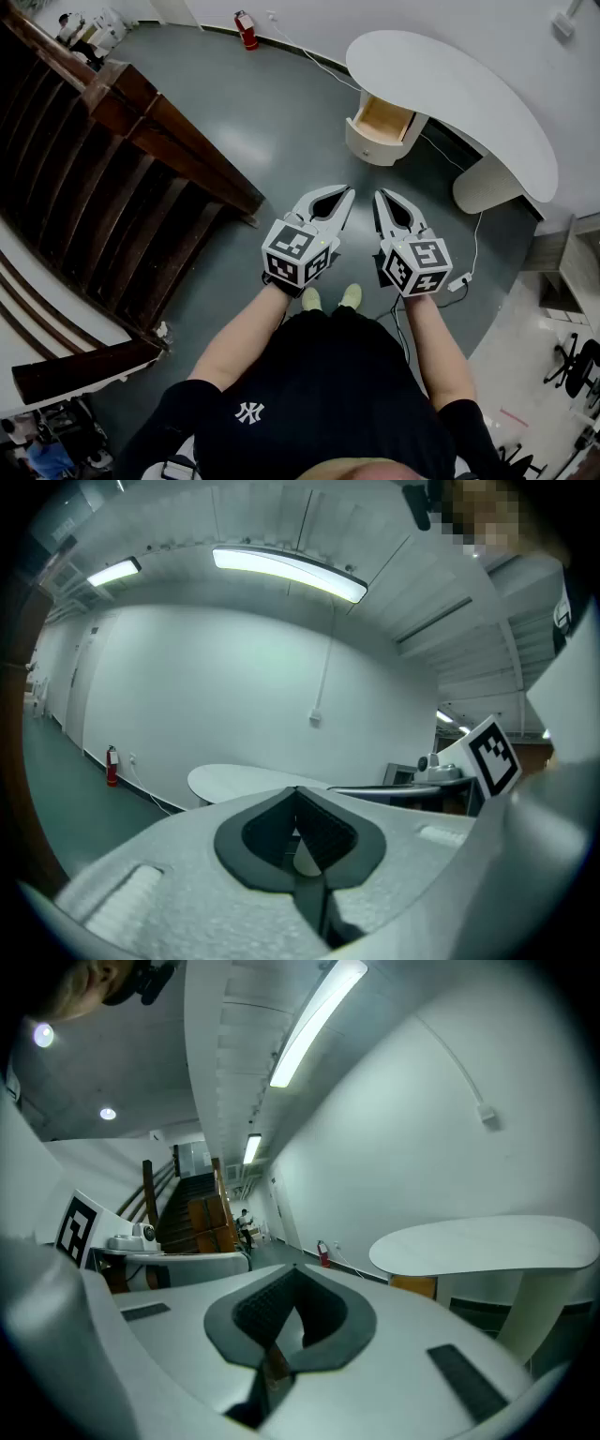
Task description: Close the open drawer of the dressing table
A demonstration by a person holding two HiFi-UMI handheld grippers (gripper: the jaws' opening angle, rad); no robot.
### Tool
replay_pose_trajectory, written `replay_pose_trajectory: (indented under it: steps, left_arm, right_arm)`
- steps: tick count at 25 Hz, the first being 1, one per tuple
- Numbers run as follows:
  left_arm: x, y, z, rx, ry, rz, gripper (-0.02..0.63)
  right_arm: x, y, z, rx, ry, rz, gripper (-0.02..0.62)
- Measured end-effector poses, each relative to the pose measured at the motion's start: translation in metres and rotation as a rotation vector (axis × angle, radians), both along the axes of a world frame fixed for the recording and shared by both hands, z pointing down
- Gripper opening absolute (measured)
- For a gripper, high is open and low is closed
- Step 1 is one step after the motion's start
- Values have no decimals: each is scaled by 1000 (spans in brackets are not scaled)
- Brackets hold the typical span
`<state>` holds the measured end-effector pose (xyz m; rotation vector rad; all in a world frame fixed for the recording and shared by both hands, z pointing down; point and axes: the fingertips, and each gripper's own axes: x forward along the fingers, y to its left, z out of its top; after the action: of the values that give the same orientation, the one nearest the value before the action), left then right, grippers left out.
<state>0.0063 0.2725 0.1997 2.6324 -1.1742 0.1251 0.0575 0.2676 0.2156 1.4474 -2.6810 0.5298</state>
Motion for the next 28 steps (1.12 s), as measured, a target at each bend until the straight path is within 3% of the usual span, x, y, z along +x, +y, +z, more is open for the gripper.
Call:
replay_pose_trajectory:
  steps: [10,14,21,28]
  left_arm:
    - [20,-1,7,-16,-2,-16,10]
    - [23,-8,7,-18,8,-27,9]
    - [14,-28,15,-19,15,-95,10]
    - [19,-40,24,-22,2,-99,9]
  right_arm:
    - [16,-1,4,-1,-5,-19,14]
    - [29,-8,-1,16,-58,-14,15]
    - [61,-26,18,-37,-138,23,15]
    - [64,-40,40,-96,-169,29,17]
